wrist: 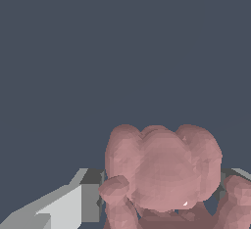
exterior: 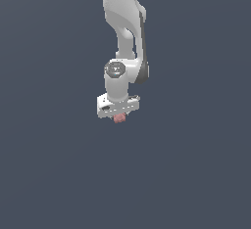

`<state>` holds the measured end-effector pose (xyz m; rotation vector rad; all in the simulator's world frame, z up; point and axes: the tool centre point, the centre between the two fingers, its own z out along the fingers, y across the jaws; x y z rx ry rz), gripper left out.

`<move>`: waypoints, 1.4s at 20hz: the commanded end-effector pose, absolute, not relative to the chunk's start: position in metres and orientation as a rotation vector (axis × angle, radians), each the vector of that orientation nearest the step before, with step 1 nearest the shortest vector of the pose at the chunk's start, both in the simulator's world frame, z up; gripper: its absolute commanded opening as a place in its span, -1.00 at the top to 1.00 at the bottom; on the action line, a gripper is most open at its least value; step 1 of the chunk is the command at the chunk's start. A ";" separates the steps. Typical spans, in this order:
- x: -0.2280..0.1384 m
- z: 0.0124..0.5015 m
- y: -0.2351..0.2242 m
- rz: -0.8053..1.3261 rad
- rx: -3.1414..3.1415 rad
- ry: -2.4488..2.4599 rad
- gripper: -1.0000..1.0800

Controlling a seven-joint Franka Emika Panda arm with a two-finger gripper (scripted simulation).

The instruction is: Pick up the object and move it to a goal position.

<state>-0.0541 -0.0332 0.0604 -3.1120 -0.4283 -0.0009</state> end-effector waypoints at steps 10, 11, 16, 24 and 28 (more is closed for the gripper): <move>-0.032 0.137 -0.117 -0.002 -3.111 -0.427 1.00; -0.029 0.145 -0.125 -0.002 -3.111 -0.427 1.00; -0.017 0.182 -0.166 -0.002 -3.111 -0.427 1.00; -0.003 0.217 -0.206 -0.001 -3.112 -0.427 1.00; 0.000 0.225 -0.215 0.000 -3.112 -0.427 1.00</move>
